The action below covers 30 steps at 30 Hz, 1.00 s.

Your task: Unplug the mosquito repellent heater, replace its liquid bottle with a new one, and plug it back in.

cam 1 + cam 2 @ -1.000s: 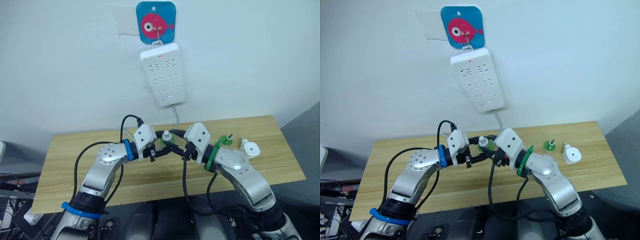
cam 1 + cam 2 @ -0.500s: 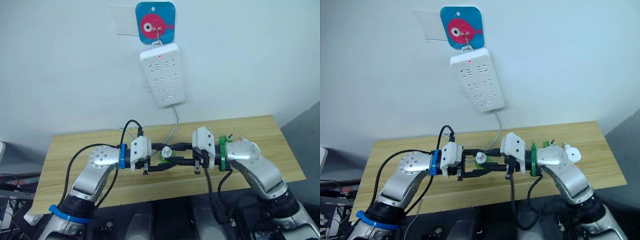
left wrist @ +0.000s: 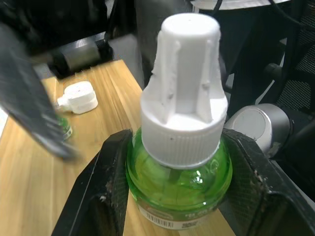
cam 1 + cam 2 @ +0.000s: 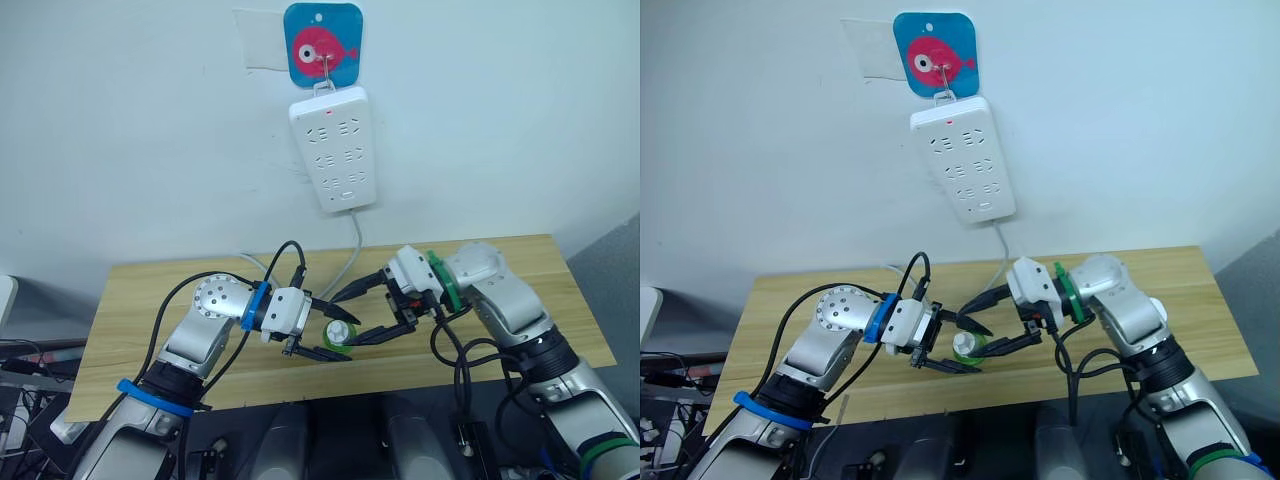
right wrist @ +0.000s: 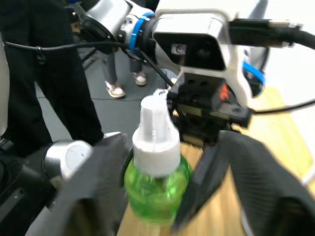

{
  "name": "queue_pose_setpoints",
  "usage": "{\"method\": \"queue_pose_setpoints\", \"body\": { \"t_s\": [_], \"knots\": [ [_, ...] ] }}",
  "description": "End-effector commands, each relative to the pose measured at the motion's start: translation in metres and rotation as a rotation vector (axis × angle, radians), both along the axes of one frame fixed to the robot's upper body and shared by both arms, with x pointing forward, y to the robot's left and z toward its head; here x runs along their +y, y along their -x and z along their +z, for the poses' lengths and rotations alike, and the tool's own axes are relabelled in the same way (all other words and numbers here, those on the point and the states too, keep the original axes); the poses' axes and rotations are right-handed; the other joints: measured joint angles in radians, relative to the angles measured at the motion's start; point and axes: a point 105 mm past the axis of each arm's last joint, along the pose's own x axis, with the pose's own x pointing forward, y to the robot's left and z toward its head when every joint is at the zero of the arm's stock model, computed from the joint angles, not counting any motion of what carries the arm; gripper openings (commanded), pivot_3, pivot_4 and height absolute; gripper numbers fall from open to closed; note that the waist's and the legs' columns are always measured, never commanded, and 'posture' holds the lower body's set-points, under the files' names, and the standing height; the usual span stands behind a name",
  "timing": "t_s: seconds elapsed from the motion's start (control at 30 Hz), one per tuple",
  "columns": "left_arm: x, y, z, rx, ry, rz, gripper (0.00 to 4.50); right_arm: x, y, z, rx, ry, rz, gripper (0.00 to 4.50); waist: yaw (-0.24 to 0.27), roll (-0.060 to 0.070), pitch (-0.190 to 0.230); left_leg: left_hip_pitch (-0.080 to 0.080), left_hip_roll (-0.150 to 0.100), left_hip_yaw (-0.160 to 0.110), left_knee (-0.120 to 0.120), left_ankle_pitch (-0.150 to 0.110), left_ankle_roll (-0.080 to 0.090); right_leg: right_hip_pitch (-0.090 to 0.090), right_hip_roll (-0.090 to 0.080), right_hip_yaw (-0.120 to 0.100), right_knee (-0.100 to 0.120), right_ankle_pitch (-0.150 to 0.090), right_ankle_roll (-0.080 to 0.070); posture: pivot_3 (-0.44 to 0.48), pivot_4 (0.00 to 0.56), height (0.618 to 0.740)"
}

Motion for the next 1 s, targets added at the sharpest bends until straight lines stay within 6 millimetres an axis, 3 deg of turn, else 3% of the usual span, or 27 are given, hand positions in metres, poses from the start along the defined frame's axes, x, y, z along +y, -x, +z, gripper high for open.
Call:
{"method": "queue_pose_setpoints", "body": {
  "t_s": [0.03,0.13,0.2,0.37,0.5,0.63,0.87,1.0],
  "knots": [
    [0.003,-0.008,0.008,-0.024,0.051,0.090,2.23,-0.014,0.001,0.011,-0.031,-0.039,-0.081,4.48,0.000,0.000,0.000,0.000,0.000,0.000,0.000,0.000,0.000,0.000,0.000,0.000,0.000,0.000,0.000,-0.042,0.270,0.740],
    [0.003,-0.013,0.009,0.017,0.107,0.217,2.23,-0.018,0.001,0.015,-0.039,-0.084,-0.223,4.48,-0.002,0.000,0.000,0.000,0.000,0.000,0.000,0.000,0.000,0.000,-0.001,0.000,0.000,0.000,0.000,-0.065,0.276,0.740],
    [0.003,-0.019,0.009,0.055,0.154,0.339,2.23,-0.014,0.001,0.014,-0.055,-0.121,-0.355,4.48,-0.006,0.000,0.000,0.000,0.001,0.000,-0.001,0.000,0.000,0.000,-0.001,0.001,0.000,0.000,0.000,-0.072,0.279,0.740],
    [0.004,-0.028,0.008,0.061,0.180,0.473,2.23,0.004,0.004,0.010,-0.074,-0.182,-0.501,4.48,-0.008,0.000,0.000,0.000,0.001,0.000,-0.001,0.000,0.000,-0.001,-0.001,0.001,0.002,0.000,0.000,-0.077,0.287,0.740],
    [-0.001,-0.027,0.010,0.064,0.195,0.488,2.23,0.024,-0.003,0.010,-0.077,-0.222,-0.578,4.48,-0.008,0.000,0.000,0.000,0.001,0.000,-0.001,0.000,0.000,-0.001,-0.001,0.000,0.001,0.000,0.000,-0.072,0.285,0.740],
    [-0.004,-0.022,0.010,0.066,0.187,0.457,2.23,0.032,-0.012,0.008,-0.090,-0.219,-0.606,4.48,-0.008,0.000,0.000,0.000,0.000,0.000,-0.001,0.000,0.000,-0.001,-0.001,0.001,0.001,0.000,0.000,-0.071,0.287,0.740],
    [-0.007,-0.019,0.012,0.054,0.183,0.419,2.23,0.026,-0.024,-0.001,-0.118,-0.179,-0.644,4.48,-0.007,0.000,0.000,0.000,0.000,0.000,-0.001,0.000,0.000,-0.001,-0.001,0.000,0.001,0.000,0.000,-0.068,0.280,0.740],
    [-0.003,-0.019,0.010,0.062,0.176,0.417,2.23,0.007,-0.026,0.005,-0.121,-0.175,-0.665,4.48,-0.007,0.000,0.000,0.000,0.000,0.000,-0.001,0.000,0.000,0.000,-0.001,0.000,0.000,0.000,0.000,-0.081,0.280,0.740]
  ]
}}
